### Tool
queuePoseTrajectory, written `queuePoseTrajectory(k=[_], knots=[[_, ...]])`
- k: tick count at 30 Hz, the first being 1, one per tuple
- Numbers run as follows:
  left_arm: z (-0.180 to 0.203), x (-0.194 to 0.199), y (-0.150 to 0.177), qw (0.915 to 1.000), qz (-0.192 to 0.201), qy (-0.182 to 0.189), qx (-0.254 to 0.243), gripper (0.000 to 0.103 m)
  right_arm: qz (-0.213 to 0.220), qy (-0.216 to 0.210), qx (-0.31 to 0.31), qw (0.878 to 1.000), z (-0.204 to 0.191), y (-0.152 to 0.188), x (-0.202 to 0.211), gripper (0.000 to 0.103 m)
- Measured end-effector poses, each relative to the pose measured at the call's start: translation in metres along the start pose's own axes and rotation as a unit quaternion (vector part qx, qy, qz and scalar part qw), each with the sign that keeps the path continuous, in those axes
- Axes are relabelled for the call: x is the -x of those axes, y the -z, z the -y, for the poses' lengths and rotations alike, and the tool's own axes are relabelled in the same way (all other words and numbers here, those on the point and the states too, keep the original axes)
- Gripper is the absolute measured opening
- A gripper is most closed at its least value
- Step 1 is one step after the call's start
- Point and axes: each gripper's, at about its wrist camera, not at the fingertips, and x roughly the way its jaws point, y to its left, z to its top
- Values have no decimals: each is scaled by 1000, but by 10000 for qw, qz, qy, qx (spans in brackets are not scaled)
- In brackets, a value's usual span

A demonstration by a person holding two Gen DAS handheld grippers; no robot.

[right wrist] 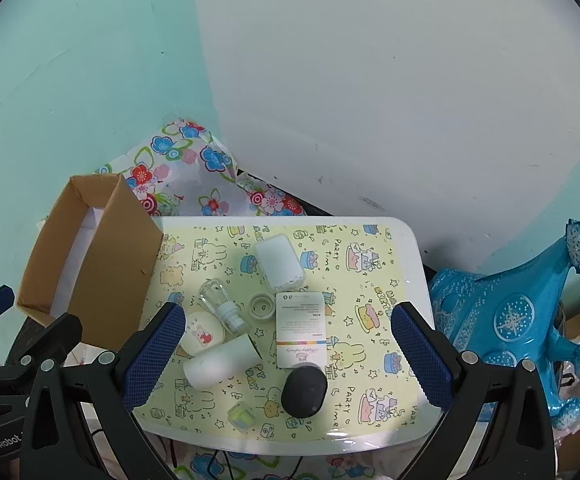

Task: Organize objects
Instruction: 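Move both tools toward the table items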

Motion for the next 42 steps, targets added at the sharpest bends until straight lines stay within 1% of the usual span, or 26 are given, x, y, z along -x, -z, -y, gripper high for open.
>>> queuePoseTrajectory(k=[9,14,25,26,28,29,37,38,39,40,42], knots=[[0,0,0,9999,15,-152,63,103,32,12,37,10000,-2,2,4,103],[-4,-2,0,9997,-31,-180,155,103,30,33,66,10000,-4,2,5,103],[-5,1,0,9993,33,-182,328,103,97,21,121,9999,-5,0,8,103],[-4,1,-1,9992,32,-177,344,103,203,-113,310,9992,-5,-1,8,103],[-4,1,-1,9992,29,-175,355,103,216,-121,303,9992,-5,-1,8,103],[-4,1,-1,9982,49,-266,530,103,225,-146,317,9991,-4,-1,8,103],[-2,0,0,9978,65,-323,572,103,246,-230,369,9987,-4,-1,7,103],[-2,1,0,9978,72,-324,573,103,275,-264,409,9984,-4,-1,7,103],[-3,1,0,9978,77,-324,579,103,375,-412,550,9969,-4,-1,6,103],[-2,0,0,9971,96,-353,665,103,380,-428,546,9969,-3,-1,6,103],[-1,-1,2,9971,84,-339,669,103,383,-479,539,9967,-2,0,5,103]])
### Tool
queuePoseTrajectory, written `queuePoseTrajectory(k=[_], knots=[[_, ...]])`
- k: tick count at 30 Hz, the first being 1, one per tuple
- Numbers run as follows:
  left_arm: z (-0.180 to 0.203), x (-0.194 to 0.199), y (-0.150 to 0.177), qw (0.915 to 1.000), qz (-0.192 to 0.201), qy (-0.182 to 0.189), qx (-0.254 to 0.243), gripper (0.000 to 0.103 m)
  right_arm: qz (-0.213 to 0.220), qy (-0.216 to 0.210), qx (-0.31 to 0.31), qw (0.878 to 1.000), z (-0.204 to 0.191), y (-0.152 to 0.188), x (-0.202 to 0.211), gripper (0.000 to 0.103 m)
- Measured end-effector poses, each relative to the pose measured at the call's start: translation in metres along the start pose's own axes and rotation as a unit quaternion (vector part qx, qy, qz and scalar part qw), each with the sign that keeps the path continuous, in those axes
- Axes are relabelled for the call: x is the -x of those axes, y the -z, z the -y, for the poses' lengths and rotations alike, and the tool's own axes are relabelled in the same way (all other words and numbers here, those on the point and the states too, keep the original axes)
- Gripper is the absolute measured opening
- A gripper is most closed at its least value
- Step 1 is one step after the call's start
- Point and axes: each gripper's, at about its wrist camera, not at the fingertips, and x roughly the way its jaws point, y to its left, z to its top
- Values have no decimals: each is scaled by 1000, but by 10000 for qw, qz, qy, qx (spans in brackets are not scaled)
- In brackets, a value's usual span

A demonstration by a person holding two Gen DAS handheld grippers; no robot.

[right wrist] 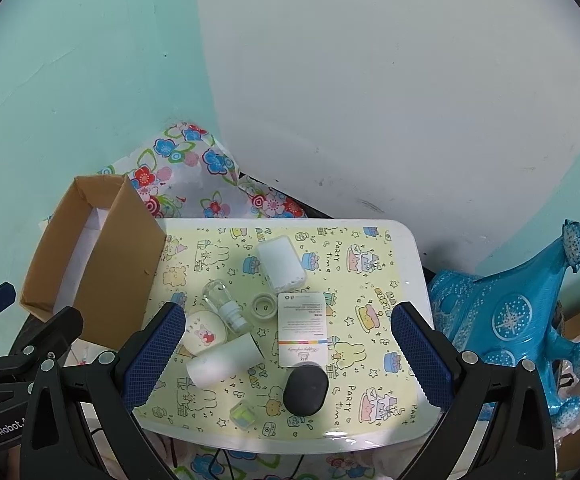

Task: Organize objects
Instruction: 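Move both tools toward the table items, then grasp the white paper tube with the left tool while the right tool grasps the black oval case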

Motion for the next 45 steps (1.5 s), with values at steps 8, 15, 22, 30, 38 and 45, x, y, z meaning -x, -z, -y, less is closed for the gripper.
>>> queuePoseTrajectory(k=[8,15,22,30,38,45], knots=[[10,-12,14,9999,30,120,-9,103,-1,-56,143,9999,7,11,-9,103],[27,-30,39,9989,302,362,-52,103,314,-85,407,9986,21,38,-25,103],[54,-85,71,9992,-94,386,95,103,-301,112,725,9969,34,82,-82,103],[69,-134,87,9985,-365,330,-222,103,-766,73,465,9960,49,111,-125,103],[73,-162,100,9965,-597,102,-581,103,-1001,-49,349,9944,57,121,-149,103],[81,-184,106,9946,-704,138,-749,103,-1164,-222,248,9926,64,127,-152,103]])
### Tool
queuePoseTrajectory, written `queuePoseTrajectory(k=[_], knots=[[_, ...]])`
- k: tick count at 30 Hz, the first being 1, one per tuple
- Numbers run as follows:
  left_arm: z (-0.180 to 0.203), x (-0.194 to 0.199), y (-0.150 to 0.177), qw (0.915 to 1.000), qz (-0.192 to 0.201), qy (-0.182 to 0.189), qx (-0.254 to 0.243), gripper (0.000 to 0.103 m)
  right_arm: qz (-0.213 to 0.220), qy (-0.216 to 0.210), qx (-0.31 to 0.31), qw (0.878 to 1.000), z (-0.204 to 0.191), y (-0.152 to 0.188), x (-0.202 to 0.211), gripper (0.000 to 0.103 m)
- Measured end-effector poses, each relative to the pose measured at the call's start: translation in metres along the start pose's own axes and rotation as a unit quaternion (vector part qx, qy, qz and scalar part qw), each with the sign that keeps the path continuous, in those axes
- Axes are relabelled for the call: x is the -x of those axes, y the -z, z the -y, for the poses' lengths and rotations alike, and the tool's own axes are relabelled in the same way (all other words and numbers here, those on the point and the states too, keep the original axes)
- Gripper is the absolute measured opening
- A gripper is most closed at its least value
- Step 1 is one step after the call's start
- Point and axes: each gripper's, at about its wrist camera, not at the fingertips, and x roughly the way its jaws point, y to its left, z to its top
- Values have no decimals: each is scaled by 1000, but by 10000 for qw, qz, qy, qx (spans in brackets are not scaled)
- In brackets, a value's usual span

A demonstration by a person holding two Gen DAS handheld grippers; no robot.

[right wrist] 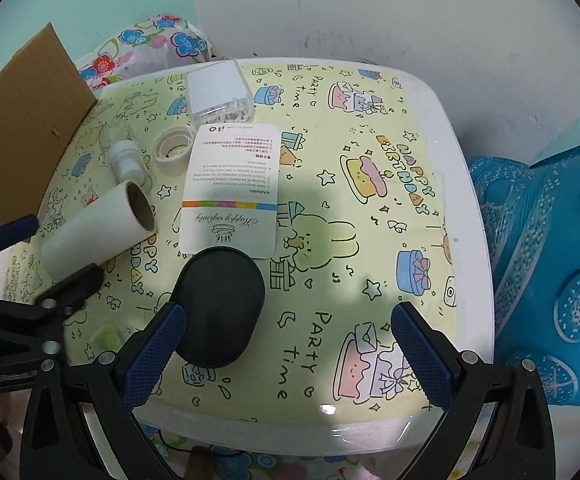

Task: Organize objects
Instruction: 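Grasp the white paper tube with the left tool while the right tool grasps the black oval case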

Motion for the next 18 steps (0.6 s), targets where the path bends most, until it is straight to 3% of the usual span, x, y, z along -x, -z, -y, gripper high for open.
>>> queuePoseTrajectory(k=[4,9,18], knots=[[0,-9,3,10000,16,-36,30,99,-32,51,-76,10000,8,-1,0,103],[-2,-23,-2,9998,-158,9,139,86,-96,-2,-288,9995,17,-3,-3,103],[7,-19,-1,9999,-94,-39,-84,67,-81,41,112,9999,-1,-6,-9,103]])
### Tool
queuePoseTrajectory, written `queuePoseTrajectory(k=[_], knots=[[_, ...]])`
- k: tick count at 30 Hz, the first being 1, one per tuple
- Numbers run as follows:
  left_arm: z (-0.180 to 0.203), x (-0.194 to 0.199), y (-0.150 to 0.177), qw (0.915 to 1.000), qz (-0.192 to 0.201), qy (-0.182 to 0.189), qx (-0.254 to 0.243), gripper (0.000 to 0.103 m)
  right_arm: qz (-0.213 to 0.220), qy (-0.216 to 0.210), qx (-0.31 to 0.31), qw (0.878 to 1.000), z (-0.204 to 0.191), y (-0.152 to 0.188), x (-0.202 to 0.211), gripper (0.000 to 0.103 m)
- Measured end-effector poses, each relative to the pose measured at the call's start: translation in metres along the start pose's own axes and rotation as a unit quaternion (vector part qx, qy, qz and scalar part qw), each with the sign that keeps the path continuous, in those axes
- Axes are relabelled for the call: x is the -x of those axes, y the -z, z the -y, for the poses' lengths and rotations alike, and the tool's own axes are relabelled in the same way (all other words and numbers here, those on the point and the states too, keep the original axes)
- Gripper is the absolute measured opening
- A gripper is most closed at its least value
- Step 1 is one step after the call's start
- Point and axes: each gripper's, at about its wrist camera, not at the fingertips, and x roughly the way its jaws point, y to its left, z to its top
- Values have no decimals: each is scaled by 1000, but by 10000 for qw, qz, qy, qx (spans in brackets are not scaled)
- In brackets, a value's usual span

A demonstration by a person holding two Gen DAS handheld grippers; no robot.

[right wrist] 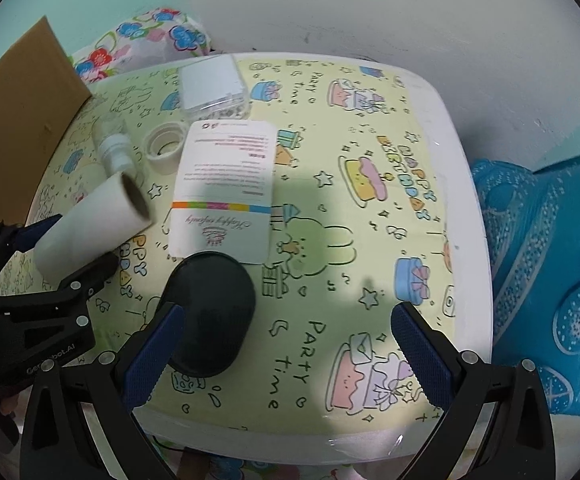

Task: Organize objects
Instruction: 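Grasp the white paper tube with the left tool while the right tool grasps the black oval case, then lift the white tube with the left tool while the right tool lifts the black case toward the cardboard box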

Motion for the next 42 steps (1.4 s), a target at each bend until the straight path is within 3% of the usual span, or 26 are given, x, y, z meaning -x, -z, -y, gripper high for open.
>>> queuePoseTrajectory(k=[8,20,23,25,26,33,42], knots=[[-12,17,8,9983,299,371,325,60,-82,-68,247,9996,-18,-2,-7,103],[-30,25,13,9958,259,433,762,58,-249,-60,435,9987,-38,-1,-26,103],[-33,23,15,9954,187,409,848,58,-286,-83,485,9984,-42,1,-30,89],[-32,22,15,9950,159,411,896,58,-240,-167,457,9985,-42,1,-28,70],[-32,23,15,9949,153,438,900,57,-201,-191,474,9985,-43,0,-26,66],[-28,31,12,9939,288,502,941,56,-232,-268,355,9987,-39,3,-22,66],[-34,51,10,9908,366,611,1152,50,180,-318,437,9984,-42,-1,7,66]])
